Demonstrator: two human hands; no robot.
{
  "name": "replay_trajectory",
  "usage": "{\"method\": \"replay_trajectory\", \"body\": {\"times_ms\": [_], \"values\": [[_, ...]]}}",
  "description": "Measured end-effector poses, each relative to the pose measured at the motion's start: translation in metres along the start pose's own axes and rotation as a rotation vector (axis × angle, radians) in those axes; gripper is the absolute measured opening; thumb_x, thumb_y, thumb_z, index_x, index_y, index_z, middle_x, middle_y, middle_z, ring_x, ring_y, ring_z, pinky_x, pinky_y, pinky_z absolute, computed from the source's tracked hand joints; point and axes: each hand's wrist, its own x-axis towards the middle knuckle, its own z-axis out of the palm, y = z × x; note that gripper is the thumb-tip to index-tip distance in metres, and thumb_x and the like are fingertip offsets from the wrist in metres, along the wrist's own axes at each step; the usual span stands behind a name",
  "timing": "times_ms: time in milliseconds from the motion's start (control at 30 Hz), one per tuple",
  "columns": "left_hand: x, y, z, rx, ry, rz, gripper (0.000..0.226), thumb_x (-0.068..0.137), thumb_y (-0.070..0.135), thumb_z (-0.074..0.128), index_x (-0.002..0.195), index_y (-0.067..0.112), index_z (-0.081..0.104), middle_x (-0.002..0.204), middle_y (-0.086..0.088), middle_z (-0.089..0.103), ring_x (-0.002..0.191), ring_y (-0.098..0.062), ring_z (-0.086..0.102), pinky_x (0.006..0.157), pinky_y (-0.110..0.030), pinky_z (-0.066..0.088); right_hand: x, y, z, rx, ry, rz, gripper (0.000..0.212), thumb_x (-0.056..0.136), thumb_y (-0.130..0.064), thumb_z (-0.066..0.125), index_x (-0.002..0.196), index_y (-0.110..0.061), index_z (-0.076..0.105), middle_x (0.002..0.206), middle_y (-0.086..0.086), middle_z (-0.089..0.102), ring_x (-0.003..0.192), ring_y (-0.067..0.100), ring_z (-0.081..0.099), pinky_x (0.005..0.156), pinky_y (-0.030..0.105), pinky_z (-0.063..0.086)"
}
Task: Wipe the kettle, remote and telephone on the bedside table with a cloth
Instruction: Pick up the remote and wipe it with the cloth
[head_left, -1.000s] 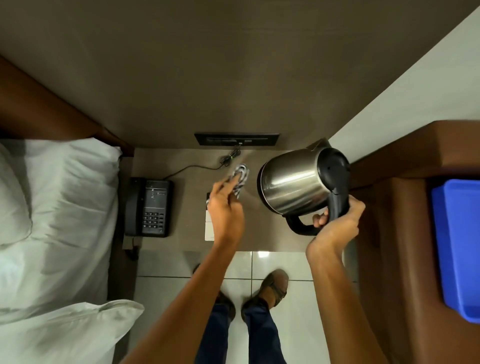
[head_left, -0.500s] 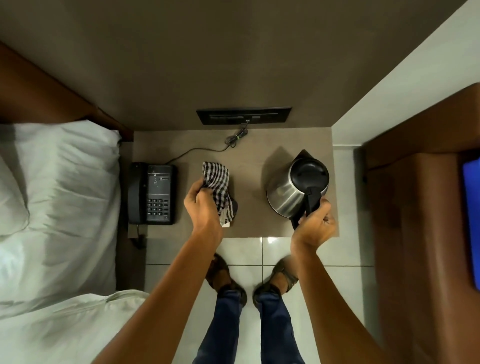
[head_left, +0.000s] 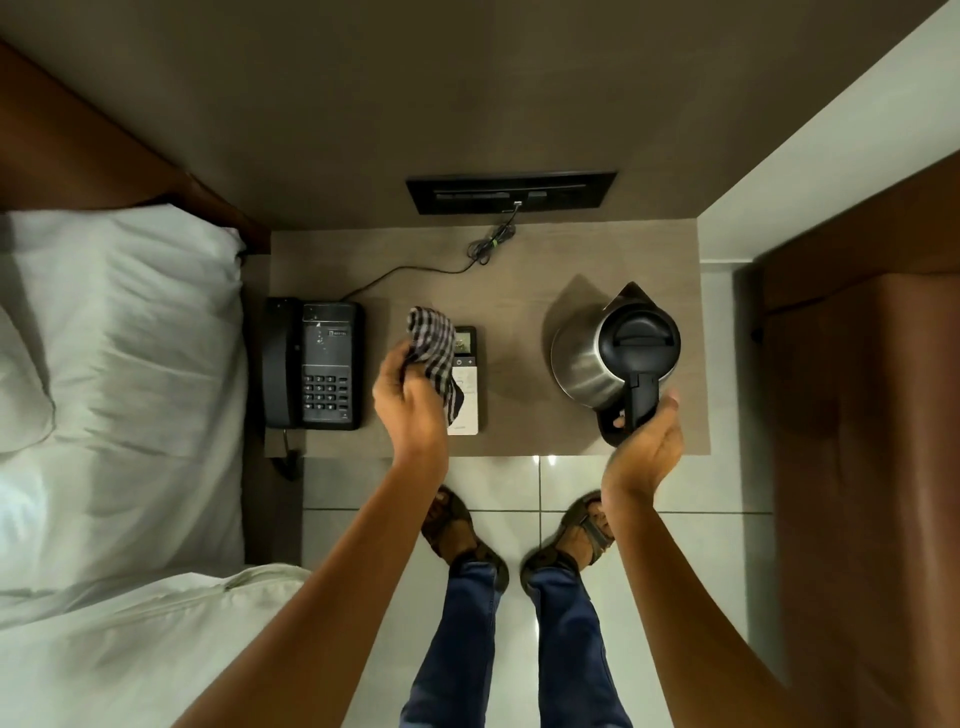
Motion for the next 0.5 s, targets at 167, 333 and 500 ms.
{"method": "replay_trajectory", "body": {"times_ms": [167,333,500], "values": [[0.000,0.007,-0.012,0.098,-0.002,0.075,0.045,0.101,-0.004,0.039,0.135,0.013,0.063,0.137,-0.004,0.062,0.132,-0.026,0.059,0.116,-0.046,0.050,-0.036,0.026,-0.031,-0.239,0.236,0.343,0.036,0.112,-0.039,0.039,0.107,-0.017,0.068,0.125,0.023,0.071,0.113,0.036,0.067,0.085,0.034,0.050],[0.017,0.002,-0.030,0.075,0.040,0.033,0.046,0.100,0.000,0.041,0.133,0.022,0.064,0.135,0.002,0.060,0.132,-0.023,0.057,0.116,-0.045,0.049,-0.062,0.062,0.016,-0.532,-0.475,0.426,0.030,0.104,-0.021,0.069,0.131,-0.010,0.064,0.129,0.018,0.073,0.107,0.022,0.073,0.089,0.026,0.060],[0.028,-0.001,-0.053,0.105,-0.015,0.054,0.045,0.102,0.002,0.043,0.120,0.036,0.066,0.139,-0.001,0.062,0.131,-0.023,0.059,0.112,-0.045,0.054,-0.069,0.068,0.099,-0.732,-0.599,0.088,0.052,0.094,-0.027,0.082,0.137,-0.011,0.058,0.136,0.011,0.067,0.119,0.027,0.070,0.091,0.030,0.060]]}}
